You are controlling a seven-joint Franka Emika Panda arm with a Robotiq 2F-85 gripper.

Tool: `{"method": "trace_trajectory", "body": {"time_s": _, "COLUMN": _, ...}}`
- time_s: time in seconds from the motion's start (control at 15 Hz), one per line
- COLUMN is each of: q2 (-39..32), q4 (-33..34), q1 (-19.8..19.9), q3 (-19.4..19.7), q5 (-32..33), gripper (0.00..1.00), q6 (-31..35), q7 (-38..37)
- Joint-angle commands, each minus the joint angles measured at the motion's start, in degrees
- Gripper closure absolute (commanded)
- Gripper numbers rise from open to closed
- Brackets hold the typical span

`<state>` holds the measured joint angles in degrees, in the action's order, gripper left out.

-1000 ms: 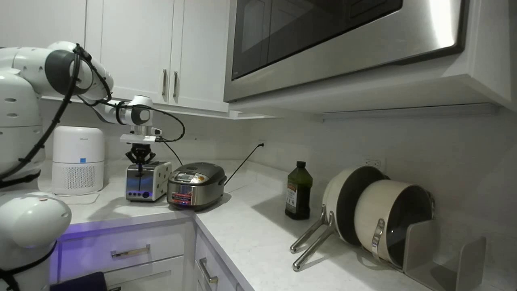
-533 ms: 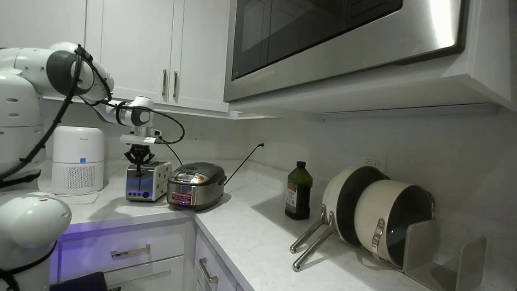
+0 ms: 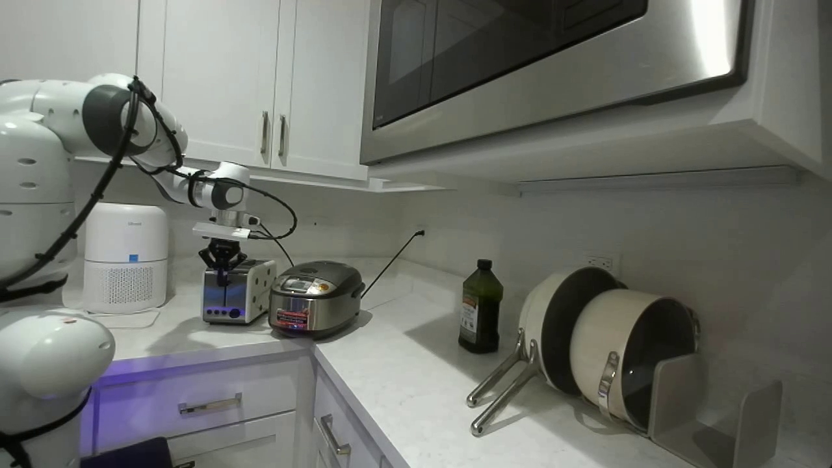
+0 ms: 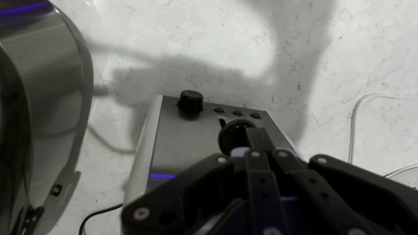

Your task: Push the lever of the bread toaster down

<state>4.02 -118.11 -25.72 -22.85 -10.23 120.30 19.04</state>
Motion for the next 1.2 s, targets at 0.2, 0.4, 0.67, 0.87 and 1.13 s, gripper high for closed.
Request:
{"method": "trace_trajectory", "body": {"time_s": 0.2, "q2": -1.6, "q4": -0.4, "q1": 0.3, "q3": -0.3, "q5": -1.7, "gripper": 1.0, "q6": 2.2, "q7": 1.7}}
{"method": "trace_trajectory", "body": {"time_s": 0.4, "q2": -1.1, "q4": -1.2, "q1": 0.4, "q3": -0.2, "q5": -1.5, "gripper": 1.0, "q6": 2.4, "q7": 1.7}}
{"method": "trace_trajectory", "body": {"time_s": 0.67, "q2": -0.3, "q4": -2.9, "q1": 0.4, "q3": -0.2, "q5": -1.3, "gripper": 1.0, "q6": 3.7, "q7": 2.2}}
{"method": "trace_trajectory", "body": {"time_s": 0.87, "q2": 0.0, "q4": -4.8, "q1": 0.3, "q3": -0.4, "q5": -0.7, "gripper": 1.0, "q6": 6.6, "q7": 2.3}}
{"method": "trace_trajectory", "body": {"time_s": 1.13, "q2": 0.3, "q4": -7.8, "q1": 0.3, "q3": -0.3, "q5": -0.8, "gripper": 1.0, "q6": 9.9, "q7": 2.8}}
